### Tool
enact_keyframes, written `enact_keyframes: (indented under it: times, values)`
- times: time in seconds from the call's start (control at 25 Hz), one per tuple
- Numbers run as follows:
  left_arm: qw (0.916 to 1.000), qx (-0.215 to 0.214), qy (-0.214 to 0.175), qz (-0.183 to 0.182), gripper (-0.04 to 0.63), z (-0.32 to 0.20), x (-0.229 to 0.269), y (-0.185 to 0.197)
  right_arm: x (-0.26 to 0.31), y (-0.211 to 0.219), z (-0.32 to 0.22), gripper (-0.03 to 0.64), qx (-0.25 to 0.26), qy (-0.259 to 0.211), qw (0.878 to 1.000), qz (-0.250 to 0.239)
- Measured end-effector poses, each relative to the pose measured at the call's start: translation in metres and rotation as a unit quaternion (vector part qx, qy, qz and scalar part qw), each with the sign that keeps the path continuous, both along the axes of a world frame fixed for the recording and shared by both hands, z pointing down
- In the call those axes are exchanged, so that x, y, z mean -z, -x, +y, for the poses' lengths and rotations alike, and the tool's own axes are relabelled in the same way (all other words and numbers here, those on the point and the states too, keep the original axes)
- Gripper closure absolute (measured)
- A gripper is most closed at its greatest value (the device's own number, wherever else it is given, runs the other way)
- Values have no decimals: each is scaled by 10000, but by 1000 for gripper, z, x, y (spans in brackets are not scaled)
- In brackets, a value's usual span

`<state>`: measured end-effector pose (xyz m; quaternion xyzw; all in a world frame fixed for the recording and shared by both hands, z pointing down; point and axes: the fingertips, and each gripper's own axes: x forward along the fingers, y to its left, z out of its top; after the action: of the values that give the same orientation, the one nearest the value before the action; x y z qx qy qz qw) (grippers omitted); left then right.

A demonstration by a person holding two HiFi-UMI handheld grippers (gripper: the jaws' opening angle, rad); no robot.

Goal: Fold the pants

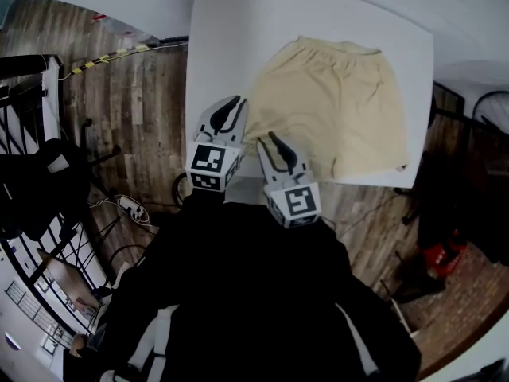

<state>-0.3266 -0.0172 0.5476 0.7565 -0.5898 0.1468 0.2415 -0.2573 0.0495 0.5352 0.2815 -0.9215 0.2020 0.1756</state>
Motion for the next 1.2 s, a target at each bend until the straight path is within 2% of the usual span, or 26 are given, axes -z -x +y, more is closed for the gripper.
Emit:
enact_keyframes:
  times: [0.24, 0.44, 0.64, 0.88, 1.12, 1.2]
  values:
    - [9993, -241, 279, 45, 549, -16, -27, 5, -31, 20, 21, 522, 267, 272, 9986, 366]
    - [9973, -568, 462, 77, 546, -31, -47, 6, -56, 35, 34, 522, 241, 389, 9977, 499]
    - [9949, -781, 630, 93, 546, -41, -67, 6, -84, 44, 53, 522, 378, 824, 9931, 747]
    - [9928, -938, 738, 62, 543, -48, -82, 6, -108, 52, 64, 522, 409, 1135, 9881, 959]
    - [9915, -1039, 776, 50, 540, -51, -86, 6, -128, 51, 73, 527, 433, 1242, 9772, 1669]
    - [9914, -1048, 787, 54, 540, -52, -88, 6, -133, 51, 72, 571, 355, 1317, 9732, 1853]
